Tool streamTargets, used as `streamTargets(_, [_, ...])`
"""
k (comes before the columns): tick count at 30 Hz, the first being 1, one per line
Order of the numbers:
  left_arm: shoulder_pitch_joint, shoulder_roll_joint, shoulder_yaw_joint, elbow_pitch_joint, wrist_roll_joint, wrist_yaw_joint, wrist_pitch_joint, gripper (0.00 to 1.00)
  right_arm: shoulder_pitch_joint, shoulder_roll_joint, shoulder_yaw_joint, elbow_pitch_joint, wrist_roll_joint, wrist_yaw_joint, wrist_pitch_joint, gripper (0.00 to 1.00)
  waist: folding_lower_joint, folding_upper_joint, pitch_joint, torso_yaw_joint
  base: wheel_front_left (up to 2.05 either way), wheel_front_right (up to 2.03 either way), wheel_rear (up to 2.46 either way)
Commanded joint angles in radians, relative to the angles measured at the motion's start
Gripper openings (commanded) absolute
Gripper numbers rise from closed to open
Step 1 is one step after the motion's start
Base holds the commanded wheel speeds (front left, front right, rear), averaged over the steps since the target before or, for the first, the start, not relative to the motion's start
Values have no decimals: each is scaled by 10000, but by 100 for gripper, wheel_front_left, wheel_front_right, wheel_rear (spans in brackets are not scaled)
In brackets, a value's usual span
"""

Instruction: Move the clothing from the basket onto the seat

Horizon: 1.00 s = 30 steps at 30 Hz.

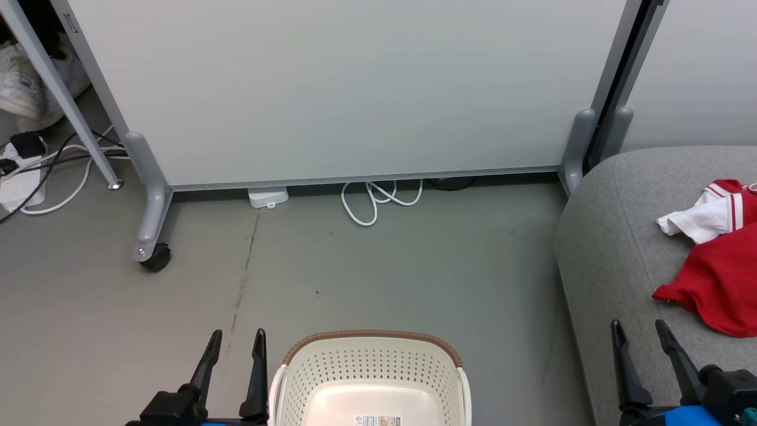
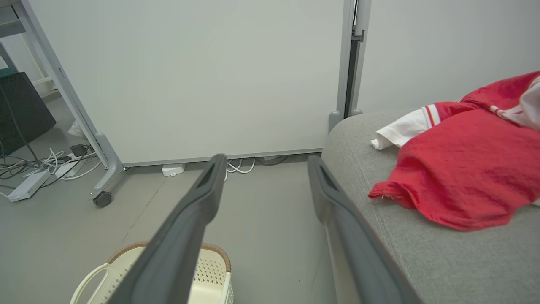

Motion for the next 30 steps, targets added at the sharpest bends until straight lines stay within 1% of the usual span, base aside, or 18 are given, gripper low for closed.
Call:
streamTargets(1, [-30,-5,-3,5,50,9,-29,100,15,20,1,21,21,5,-43,100,0,0,5,-1,0,0,0])
streamTargets(7, [-45,-6,-45,19,22,0,-29,100,97,21,-12,53,137,5,-112,100,0,0,23,18,0,0,0])
streamTargets(8, [2,0,-28,14,-9,0,0,0,-1,0,-8,40,105,0,-44,0,0,0,24,15,0,0,0])
streamTargets(22, [615,0,-23,1180,-99,0,79,0,61,157,21,1328,147,0,-15,0,0,0,28,8,0,0,0])
streamTargets(30, [341,93,104,1035,-1737,2,385,0,-192,140,20,1328,1743,0,280,0,0,0,35,-51,0,0,0])
